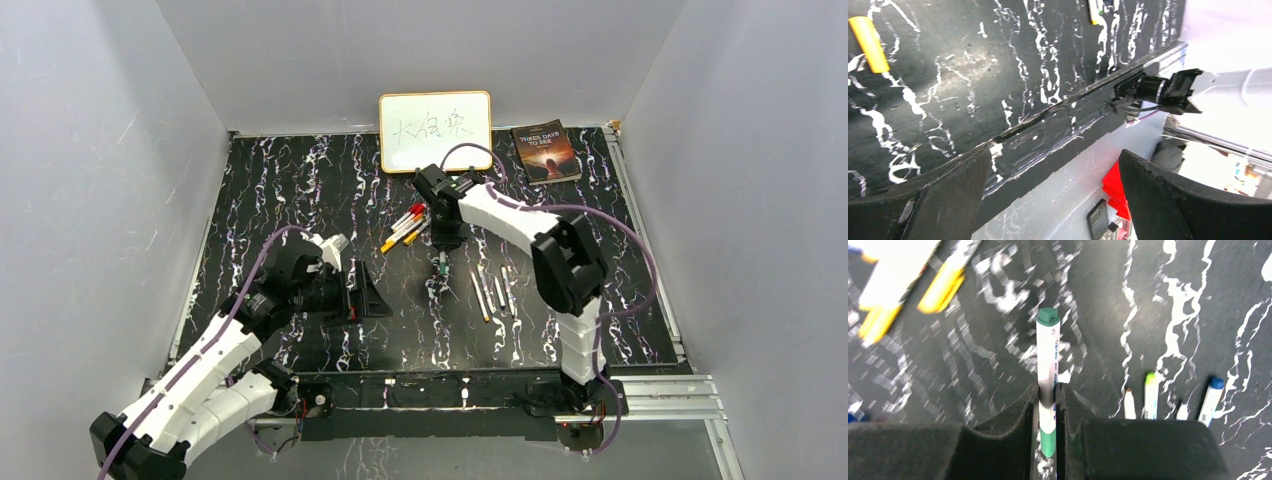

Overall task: Open the pen caps
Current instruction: Pick up the pen from the center of the board, then open the pen cap from the pen.

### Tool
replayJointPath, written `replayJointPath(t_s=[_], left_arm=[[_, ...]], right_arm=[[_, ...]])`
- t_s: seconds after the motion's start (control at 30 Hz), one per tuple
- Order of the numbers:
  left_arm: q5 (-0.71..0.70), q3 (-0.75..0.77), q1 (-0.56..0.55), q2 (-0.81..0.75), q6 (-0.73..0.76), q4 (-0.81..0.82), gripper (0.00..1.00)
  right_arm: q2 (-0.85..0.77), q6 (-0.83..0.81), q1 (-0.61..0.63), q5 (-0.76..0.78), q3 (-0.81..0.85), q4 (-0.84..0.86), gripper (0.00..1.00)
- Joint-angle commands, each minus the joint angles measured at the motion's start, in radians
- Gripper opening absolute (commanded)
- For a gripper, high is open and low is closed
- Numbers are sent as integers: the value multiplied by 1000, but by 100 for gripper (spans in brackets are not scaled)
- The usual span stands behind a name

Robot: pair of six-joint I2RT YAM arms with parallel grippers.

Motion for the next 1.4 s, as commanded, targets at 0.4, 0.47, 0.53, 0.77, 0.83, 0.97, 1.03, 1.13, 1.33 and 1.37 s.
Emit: replayJointPath(t_s=[0.4,0.47,0.53,0.77,0.83,0.97,1.03,1.13,1.33,1.37], left_arm=[[-10,-81,-78,114,-257,470,99],[-54,-57,-129,165,-266,501,98],[-105,-29,-177,215,-271,517,97],[-206,-30,-259,252,-343,606,89],[-232,-49,-271,233,-371,629,86],[-261,-91,-278,196,-407,681,76],[-264,-95,-281,195,-411,686,71],[-256,-90,-285,206,-411,687,65],[-247,-85,-296,210,-411,682,58],[-248,-83,-298,210,-409,676,57]], right_arm=[[-604,82,123,-352,-400,313,0],[-642,104,124,-356,-427,339,0],[-665,124,123,-367,-446,357,0],[-725,218,125,-399,-511,452,0],[-732,234,129,-406,-524,467,0],[-749,265,139,-417,-565,505,0],[-756,277,141,-426,-583,521,0],[-759,282,142,-427,-590,524,0],[-760,281,142,-404,-574,517,0],[-757,281,142,-402,-569,515,0]])
